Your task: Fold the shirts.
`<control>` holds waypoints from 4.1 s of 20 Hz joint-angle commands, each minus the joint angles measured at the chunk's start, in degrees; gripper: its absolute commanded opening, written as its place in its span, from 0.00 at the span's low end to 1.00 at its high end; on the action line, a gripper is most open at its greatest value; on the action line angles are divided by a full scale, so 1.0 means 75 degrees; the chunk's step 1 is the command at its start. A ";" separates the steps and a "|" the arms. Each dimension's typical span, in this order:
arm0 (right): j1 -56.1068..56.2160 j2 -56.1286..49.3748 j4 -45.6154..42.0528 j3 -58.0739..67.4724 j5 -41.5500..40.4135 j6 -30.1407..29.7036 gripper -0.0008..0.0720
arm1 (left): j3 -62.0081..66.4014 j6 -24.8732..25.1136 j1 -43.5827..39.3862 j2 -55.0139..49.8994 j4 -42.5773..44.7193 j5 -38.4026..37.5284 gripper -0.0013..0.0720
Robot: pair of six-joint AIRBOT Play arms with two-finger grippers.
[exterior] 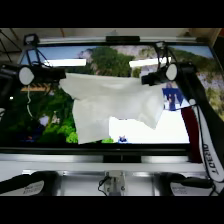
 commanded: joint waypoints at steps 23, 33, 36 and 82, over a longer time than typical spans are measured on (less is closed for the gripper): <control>-0.2821 0.0271 0.1139 0.0023 0.4791 -0.0058 0.77 | -0.0758 0.2052 0.1851 -0.2841 -0.4494 -0.1139 0.65; -0.2821 0.0682 0.1384 -0.1454 0.4505 -0.0236 0.77 | -0.0664 0.2541 0.1772 -0.2929 -0.5021 -0.0679 0.05; -0.2818 0.1067 0.1996 -0.3267 0.3220 -0.0315 0.82 | -0.0644 0.2847 0.1772 -0.2672 -0.5018 -0.0933 0.05; -0.2804 0.7143 -0.0111 0.2416 0.1349 -0.0973 0.09 | 0.4342 0.3182 0.2011 0.5246 -0.3847 -0.0595 0.05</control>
